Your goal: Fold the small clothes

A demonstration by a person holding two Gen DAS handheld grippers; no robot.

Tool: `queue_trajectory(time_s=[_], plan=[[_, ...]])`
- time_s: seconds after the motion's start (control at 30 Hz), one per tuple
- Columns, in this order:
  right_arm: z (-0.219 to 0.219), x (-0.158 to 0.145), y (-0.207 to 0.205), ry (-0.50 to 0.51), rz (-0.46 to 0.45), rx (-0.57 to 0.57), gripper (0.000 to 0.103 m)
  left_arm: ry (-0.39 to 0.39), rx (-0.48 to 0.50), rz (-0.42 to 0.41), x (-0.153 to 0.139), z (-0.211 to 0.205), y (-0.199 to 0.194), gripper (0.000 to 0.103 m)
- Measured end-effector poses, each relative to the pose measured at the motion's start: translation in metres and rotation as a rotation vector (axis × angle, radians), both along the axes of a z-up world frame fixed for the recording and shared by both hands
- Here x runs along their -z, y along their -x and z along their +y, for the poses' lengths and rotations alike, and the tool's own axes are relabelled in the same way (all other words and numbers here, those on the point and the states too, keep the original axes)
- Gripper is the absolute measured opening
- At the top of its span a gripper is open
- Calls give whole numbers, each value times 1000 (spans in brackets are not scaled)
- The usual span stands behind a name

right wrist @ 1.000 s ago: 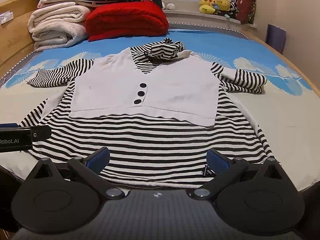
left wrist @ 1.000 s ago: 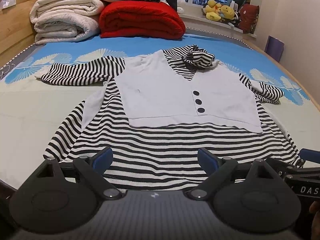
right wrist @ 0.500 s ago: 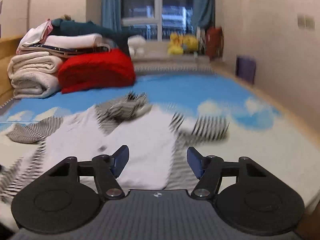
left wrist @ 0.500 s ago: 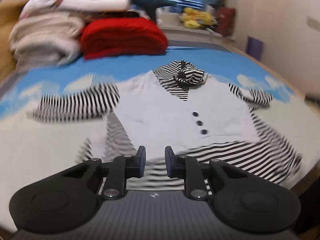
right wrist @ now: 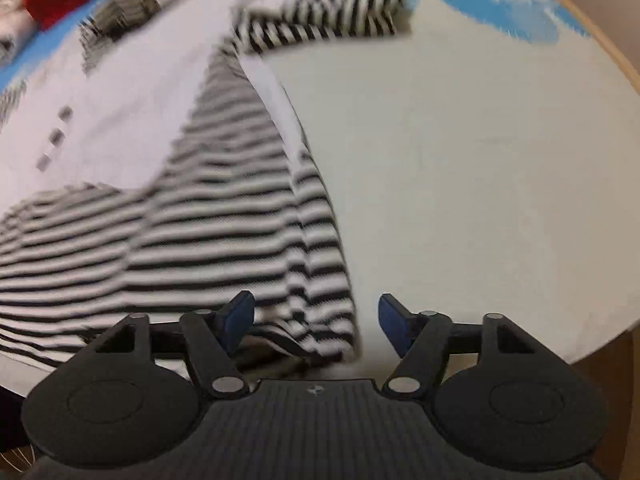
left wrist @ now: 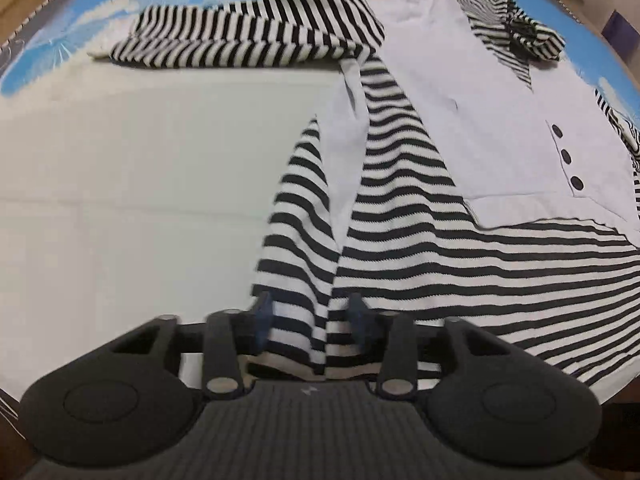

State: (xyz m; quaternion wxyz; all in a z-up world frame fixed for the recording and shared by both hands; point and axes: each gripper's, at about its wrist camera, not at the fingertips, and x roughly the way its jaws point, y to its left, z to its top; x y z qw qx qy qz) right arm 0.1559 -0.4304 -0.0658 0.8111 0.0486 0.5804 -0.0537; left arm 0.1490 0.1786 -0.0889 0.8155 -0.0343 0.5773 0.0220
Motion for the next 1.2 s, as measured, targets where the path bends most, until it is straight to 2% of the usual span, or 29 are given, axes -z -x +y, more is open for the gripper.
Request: queue_trajectory(time_s=[0.1,0.17,0.2,0.23,0.27,0.3,0.33,0.37,0.43,0.57,0.67,0.77,0.83,0.93,1.0,1.03,1.07,1.1,1.2], plan=[[-1,4,-3,-9,23,17,73,-48,2,42,7,-8,-3,52],[1,2,-5,14,14,-11,53,-66,3,72,13,-11,-3,51],[3,1,-6,16,7,-27,26,-71,6,71,16,-12,-2,45],[5,-1,-6,14,-4,-44,18,-77,13,68,17,-14,-2,38],[7,-1,-6,9,-17,-54,15,-80,22,66,16,-16,-1,19],[6,-4,-5,4,-26,-57,10,-79,28,62,16,-17,0,10],[4,-7,-4,-6,-40,-51,9,-84,31,52,14,-18,2,9],[1,-11,-2,-14,-55,-37,9,-97,36,39,13,-19,3,4],[-10,-16,-1,-36,-86,6,8,-104,37,26,12,-17,6,4],[-28,-25,2,-46,-143,71,7,-34,60,11,5,-15,15,3],[-44,-35,7,15,-182,133,7,59,121,-8,-5,-19,24,2],[-53,-32,12,72,-147,174,7,78,185,26,-7,-23,33,3],[-52,-24,12,110,-90,176,7,-10,221,70,1,-27,36,3],[-41,-14,9,153,-25,139,8,-54,269,91,5,-35,38,4],[-30,-13,7,196,-23,111,12,-91,262,61,0,-37,36,15],[-25,-16,4,208,-44,105,15,-111,249,27,-6,-37,35,15],[-21,-23,5,223,-85,102,16,-110,241,-9,-12,-35,32,15],[-19,-29,5,234,-122,99,21,-92,233,-37,-17,-33,31,15],[-10,-49,10,190,-262,69,34,36,244,-81,-26,-37,24,15]])
